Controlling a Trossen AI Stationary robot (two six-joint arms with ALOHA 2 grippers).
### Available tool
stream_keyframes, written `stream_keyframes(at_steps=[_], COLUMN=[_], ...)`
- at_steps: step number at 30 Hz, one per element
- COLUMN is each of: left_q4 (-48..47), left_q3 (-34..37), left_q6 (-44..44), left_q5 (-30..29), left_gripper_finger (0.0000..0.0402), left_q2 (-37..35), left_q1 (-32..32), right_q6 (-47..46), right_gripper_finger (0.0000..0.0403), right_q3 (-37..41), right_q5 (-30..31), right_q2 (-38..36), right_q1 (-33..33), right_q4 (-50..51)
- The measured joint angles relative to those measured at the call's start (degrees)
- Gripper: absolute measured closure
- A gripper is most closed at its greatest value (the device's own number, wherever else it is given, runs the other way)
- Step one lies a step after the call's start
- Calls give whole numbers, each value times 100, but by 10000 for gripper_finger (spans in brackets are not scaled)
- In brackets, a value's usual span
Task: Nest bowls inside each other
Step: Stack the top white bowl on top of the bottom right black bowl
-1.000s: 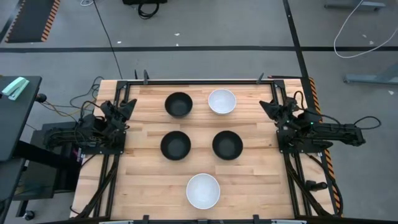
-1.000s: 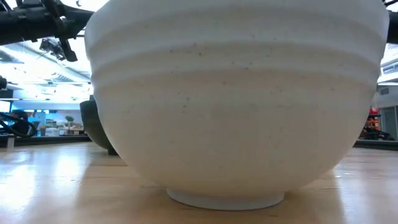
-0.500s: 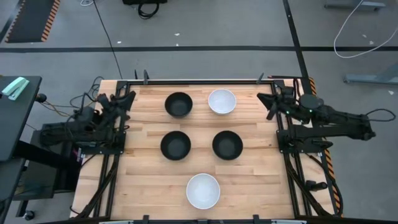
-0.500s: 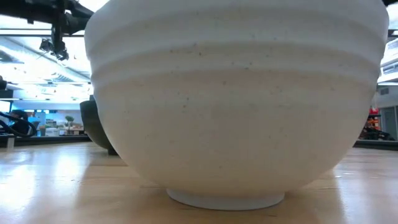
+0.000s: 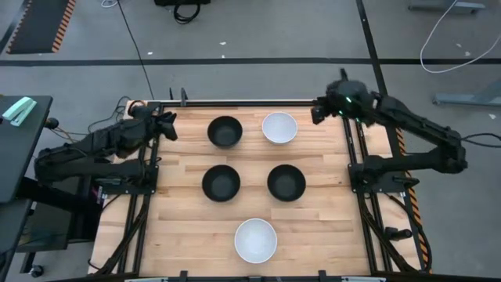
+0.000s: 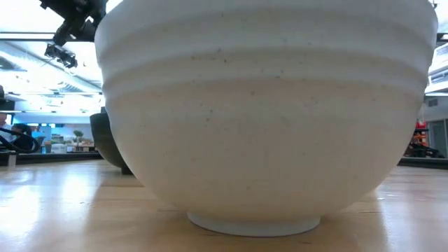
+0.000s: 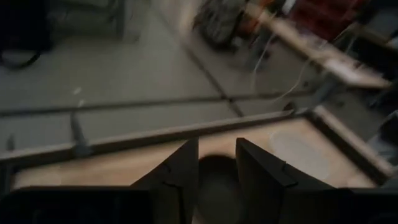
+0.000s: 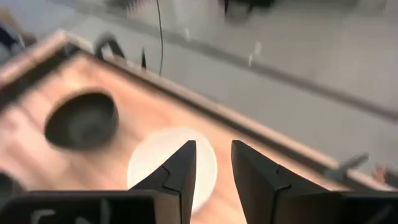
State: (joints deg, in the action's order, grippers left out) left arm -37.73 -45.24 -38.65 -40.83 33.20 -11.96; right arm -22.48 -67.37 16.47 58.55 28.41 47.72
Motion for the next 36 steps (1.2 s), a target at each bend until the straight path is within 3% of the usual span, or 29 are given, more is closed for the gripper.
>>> stream_keyframes(at_steps=[4, 7, 15, 22, 36], left_q4=[-274, -305, -525, -394, 117], left_q3=[-254, -261, -261, -261, -261], left_q6=[-93, -1, 361, 926, 1285], left_q5=[1121, 1868, 3299, 3579, 3961], left_gripper_finger=[297, 303, 316, 315, 303], left_q2=[333, 533, 1309, 2197, 3342], left_q1=[-735, -1312, -2716, -3373, -3679], right_q6=[117, 305, 525, 575, 617], right_gripper_finger=[294, 294, 295, 295, 295], right_q3=[-642, -1006, -1373, -1375, -1375], right_q5=[-1275, -1886, -1998, -1952, -1952], right_q2=[859, 1417, 2539, 3300, 4455], right_q1=[609, 939, 1323, 1327, 1161], right_q4=[566, 863, 1664, 1649, 1379])
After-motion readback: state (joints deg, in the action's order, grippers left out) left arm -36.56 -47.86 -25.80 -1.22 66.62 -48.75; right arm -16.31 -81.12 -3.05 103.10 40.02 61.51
